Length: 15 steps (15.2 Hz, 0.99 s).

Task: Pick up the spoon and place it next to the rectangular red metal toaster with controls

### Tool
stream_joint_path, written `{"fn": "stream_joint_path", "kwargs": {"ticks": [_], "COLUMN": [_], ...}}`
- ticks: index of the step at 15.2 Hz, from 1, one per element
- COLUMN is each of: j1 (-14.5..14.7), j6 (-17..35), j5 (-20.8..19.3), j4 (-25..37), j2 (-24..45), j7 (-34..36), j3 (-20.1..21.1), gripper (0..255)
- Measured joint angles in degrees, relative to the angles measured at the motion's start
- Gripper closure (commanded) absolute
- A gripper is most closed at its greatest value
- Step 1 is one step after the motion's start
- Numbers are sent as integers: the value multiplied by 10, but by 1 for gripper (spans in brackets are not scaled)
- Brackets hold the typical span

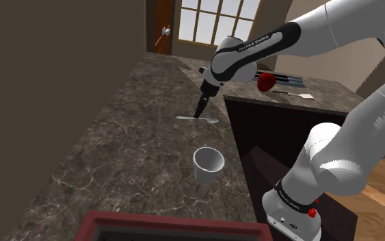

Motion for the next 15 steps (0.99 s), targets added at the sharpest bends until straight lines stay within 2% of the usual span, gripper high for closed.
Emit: {"fn": "stream_joint_path", "kwargs": {"ticks": [4, 10, 11, 15], "j1": [9, 10, 10, 10], "j6": [31, 37, 37, 37], "j5": [24, 29, 29, 29], "j4": [-6, -7, -7, -7], "j2": [27, 33, 33, 33], "j7": [-17, -21, -21, -21], "j3": [0, -1, -1, -1], "gripper": [0, 0, 255, 255]}}
